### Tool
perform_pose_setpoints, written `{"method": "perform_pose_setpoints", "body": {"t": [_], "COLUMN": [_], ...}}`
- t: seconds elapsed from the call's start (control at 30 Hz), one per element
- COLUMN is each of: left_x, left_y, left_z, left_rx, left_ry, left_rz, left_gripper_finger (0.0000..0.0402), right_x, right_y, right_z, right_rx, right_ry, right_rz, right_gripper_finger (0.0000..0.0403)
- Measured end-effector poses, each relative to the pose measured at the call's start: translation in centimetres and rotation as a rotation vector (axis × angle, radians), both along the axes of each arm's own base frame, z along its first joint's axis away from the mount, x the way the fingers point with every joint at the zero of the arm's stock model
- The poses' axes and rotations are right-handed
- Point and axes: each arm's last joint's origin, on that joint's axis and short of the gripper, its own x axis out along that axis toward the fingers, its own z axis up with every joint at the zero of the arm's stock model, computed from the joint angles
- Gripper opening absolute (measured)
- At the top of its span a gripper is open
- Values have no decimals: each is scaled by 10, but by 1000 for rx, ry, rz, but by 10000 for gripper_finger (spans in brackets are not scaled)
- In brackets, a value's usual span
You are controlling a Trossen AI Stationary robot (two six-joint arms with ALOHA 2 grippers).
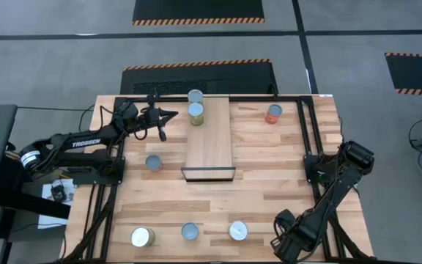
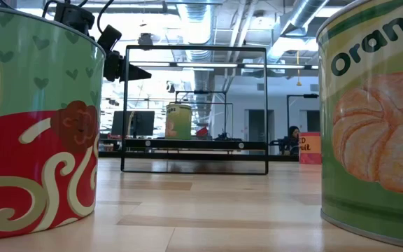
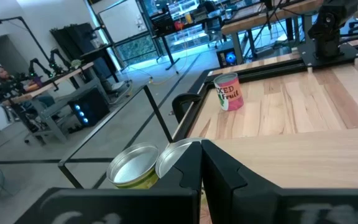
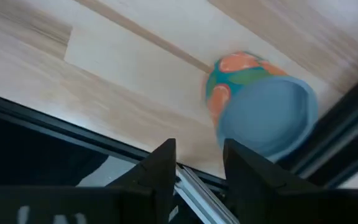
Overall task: Pick and place cans onto a shelf
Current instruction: Put the canned oranges on the shelf
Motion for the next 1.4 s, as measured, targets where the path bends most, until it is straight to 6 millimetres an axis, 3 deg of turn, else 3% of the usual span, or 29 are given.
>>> {"method": "perform_pose_setpoints", "body": {"t": [0.23, 0.47, 0.77, 1.1, 1.23, 1.4], "left_x": [0, 0, 0, 1, 0, 0], "left_y": [0, 0, 0, -1, -1, -2], "left_z": [0, 1, 2, 0, -2, -6], "left_rx": [1, 8, 13, -32, -61, -113], "left_ry": [0, -9, -15, -18, 1, 18], "left_rz": [0, 0, -4, -41, -39, -35], "left_gripper_finger": [0, 0, 0, 0, 0, 0], "right_x": [-7, -11, -13, 5, 18, 31], "right_y": [2, 2, -1, -25, -49, -89], "right_z": [-3, -28, -30, -30, -18, 28], "right_rx": [-22, -6, -45, -78, -138, -208], "right_ry": [4, -39, -45, -42, 32, 33], "right_rz": [9, 0, 13, 213, 365, 520], "right_gripper_finger": [166, 135, 85, 20, 8, 9]}}
